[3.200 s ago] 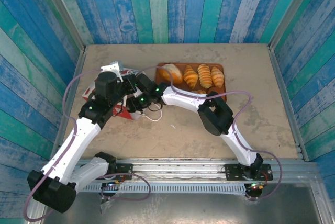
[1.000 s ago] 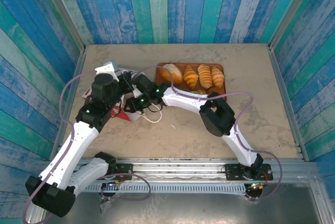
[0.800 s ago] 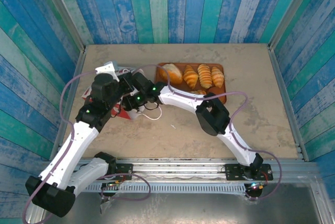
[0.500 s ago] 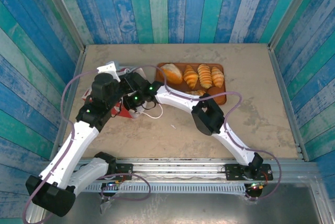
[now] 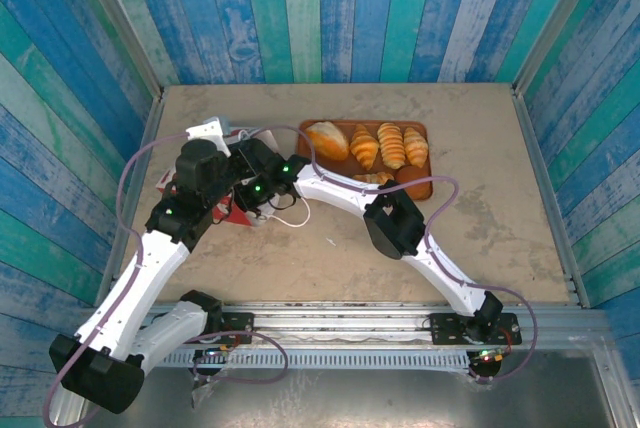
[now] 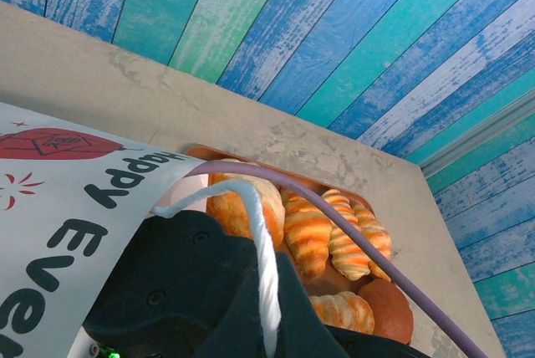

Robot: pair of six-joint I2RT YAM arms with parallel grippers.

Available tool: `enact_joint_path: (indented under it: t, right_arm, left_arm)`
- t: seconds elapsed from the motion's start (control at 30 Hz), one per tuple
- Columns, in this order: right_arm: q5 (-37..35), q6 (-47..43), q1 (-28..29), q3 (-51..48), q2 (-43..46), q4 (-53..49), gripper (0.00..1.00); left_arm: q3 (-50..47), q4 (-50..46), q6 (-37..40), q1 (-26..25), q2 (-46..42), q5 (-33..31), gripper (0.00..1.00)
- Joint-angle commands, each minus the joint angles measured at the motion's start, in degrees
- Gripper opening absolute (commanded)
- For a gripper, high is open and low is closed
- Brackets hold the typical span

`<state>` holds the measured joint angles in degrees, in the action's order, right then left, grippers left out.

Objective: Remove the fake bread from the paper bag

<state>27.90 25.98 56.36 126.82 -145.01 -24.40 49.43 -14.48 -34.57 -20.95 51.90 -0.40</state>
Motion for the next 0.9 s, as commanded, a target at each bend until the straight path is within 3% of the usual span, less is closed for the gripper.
enact_joint_path:
  t: [0.0, 0.13, 0.63, 0.87]
  right_arm:
    - [-2.27, -1.09, 0.49, -2.51, 4.92, 0.47, 0.44]
    - [-4.67, -1.54, 0.5, -7.6, 9.42, 2.53, 0.4]
    - [-13.0, -4.82, 0.06, -29.42, 27.06, 3.54, 0.4]
    - [-16.77, -6.7, 0.02, -37.89, 34.2, 3.92, 0.41]
  left_arm:
    - [-0.55, 0.21, -0.29, -0.14, -1.1, -2.41, 0.0]
    - [-1.07, -0.54, -1.18, -0.14, -1.45, -4.66, 0.0]
    - [-1.84, -3.62, -2.85, -0.14, -3.8, -13.58, 0.0]
    - [-1.74, -3.28, -2.38, -0.14, -4.24, -13.03, 0.0]
